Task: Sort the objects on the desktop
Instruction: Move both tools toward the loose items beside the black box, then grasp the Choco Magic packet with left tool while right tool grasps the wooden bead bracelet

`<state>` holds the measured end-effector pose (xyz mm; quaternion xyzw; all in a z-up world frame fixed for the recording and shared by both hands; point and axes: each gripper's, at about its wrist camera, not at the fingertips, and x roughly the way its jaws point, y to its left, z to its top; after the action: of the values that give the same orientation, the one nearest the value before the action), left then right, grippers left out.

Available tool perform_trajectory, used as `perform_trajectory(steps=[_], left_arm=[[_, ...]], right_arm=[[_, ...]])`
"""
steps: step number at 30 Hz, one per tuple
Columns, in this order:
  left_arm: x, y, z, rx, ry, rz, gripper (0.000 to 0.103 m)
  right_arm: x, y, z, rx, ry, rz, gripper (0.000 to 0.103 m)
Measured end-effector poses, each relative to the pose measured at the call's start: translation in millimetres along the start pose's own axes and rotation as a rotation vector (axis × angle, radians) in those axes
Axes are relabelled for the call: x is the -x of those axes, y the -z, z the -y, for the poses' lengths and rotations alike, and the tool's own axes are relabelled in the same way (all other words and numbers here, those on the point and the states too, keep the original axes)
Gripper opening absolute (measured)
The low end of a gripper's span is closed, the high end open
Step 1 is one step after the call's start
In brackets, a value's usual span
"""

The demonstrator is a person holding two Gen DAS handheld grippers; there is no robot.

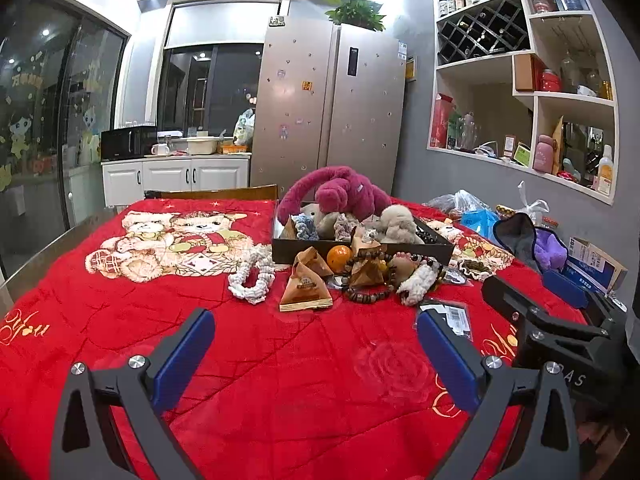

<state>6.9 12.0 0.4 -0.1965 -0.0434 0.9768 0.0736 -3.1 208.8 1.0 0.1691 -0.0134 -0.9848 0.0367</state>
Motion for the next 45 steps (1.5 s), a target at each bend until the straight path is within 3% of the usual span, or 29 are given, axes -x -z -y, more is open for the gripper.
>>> perform_trajectory(steps=[7, 12, 17, 20, 23, 28, 30, 36, 41, 45], left_arm=[[-9, -1, -6, 0.023, 0.063, -0.049, 0.103], [-17, -6, -9, 0.038, 0.114, -0.042, 0.103], [-39, -22, 5, -0.113, 0.01, -0.073, 0.103], [-60, -33, 10, -0.209, -0.015, -0.129, 0.103], [-84, -44, 12, -0.236, -0.036, -0.173, 0.103], [-123, -53, 3, -0.187, 0.039, -0.234, 0.103], [-143, -52, -4, -0.147, 0.037, -0.27, 0.103], [-164, -38, -17, -0.051, 0.057, -0.32, 0.103], [-177, -38, -23, -0.016, 0.093, -0.378, 0.103], [-185, -37, -27, -0.01, 0.071, -0.406, 0.103]], right_arm=[[3, -1, 0, 0.002, -0.039, 0.006, 0.103], [-7, -7, 13, -0.089, -0.161, -0.008, 0.103], [-38, -20, 11, -0.103, -0.185, -0.063, 0.103], [-62, -33, 11, -0.069, -0.159, -0.11, 0.103], [-90, -45, 11, -0.029, -0.143, -0.179, 0.103], [-149, -57, 21, -0.056, -0.181, -0.308, 0.103], [-169, -60, 26, -0.082, -0.219, -0.337, 0.103], [-188, -57, 18, -0.051, -0.283, -0.317, 0.102], [-193, -43, -3, 0.085, -0.275, -0.309, 0.102], [-200, -38, -2, 0.061, -0.309, -0.331, 0.1]])
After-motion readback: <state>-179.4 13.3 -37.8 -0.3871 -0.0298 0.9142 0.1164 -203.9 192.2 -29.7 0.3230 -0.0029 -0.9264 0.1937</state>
